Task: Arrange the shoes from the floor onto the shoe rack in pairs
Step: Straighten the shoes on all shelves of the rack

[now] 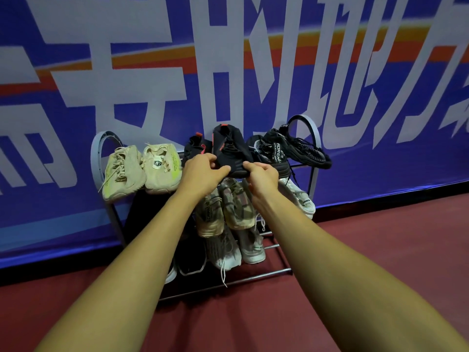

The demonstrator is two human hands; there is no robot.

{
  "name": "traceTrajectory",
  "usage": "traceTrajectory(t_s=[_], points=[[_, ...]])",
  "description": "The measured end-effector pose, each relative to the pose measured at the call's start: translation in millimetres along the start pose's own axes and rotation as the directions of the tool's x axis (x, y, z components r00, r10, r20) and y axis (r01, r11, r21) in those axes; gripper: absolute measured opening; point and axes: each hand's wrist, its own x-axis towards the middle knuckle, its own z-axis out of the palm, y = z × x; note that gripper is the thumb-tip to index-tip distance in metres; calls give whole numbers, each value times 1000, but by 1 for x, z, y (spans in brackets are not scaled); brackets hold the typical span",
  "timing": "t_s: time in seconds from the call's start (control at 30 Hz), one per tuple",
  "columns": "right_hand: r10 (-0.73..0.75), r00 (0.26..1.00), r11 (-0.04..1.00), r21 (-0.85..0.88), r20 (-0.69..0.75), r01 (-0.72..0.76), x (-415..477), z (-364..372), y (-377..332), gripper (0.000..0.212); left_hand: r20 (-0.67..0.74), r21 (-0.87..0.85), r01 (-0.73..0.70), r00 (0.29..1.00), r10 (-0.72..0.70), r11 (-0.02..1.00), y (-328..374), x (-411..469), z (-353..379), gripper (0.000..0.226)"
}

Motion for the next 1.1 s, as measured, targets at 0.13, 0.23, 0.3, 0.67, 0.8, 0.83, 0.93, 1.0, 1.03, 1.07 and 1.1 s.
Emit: traceTrajectory(t_s=[0.13, 0.23, 0.3, 0.67, 0.8, 0.83, 0.93, 1.0, 1.03, 1.07, 1.1], points=[[-31, 999, 950, -311, 30, 39, 5, -2, 2, 27, 23, 88, -38, 999, 36, 995, -4, 4, 3, 63], [-125, 986, 736, -657, 111, 167, 3, -12, -8, 31, -5, 152, -86, 996, 87, 985, 3, 7, 5, 57], [-208, 962, 582, -768, 175, 265, -2, -20, -21, 30, -6, 188, -132, 991, 136, 973, 11, 6, 8, 45], [-348, 893, 268, -883, 285, 386, -10, -69, -65, 31, 161, 379, -390, 921, 355, 839, 60, -1, 50, 40], [-369, 866, 138, -901, 339, 411, -8, -88, -69, 32, 204, 462, -423, 906, 371, 779, 66, 5, 70, 42], [-367, 862, 110, -904, 350, 414, -8, -92, -70, 30, 206, 487, -427, 904, 375, 762, 66, 6, 75, 43], [-362, 859, 79, -906, 362, 416, -5, -104, -73, 30, 168, 581, -411, 905, 390, 702, 71, 9, 87, 49], [-354, 864, 84, -908, 359, 411, -3, -112, -75, 31, 137, 619, -398, 903, 406, 677, 75, 10, 96, 53], [-349, 867, 88, -908, 357, 409, -2, -115, -76, 33, 131, 634, -397, 901, 414, 664, 77, 10, 101, 53], [-344, 870, 93, -909, 353, 406, -1, -119, -77, 35, 129, 646, -394, 900, 416, 653, 78, 9, 106, 53], [-340, 875, 100, -912, 345, 399, -1, -121, -78, 37, 122, 656, -385, 903, 413, 649, 79, 9, 111, 53]])
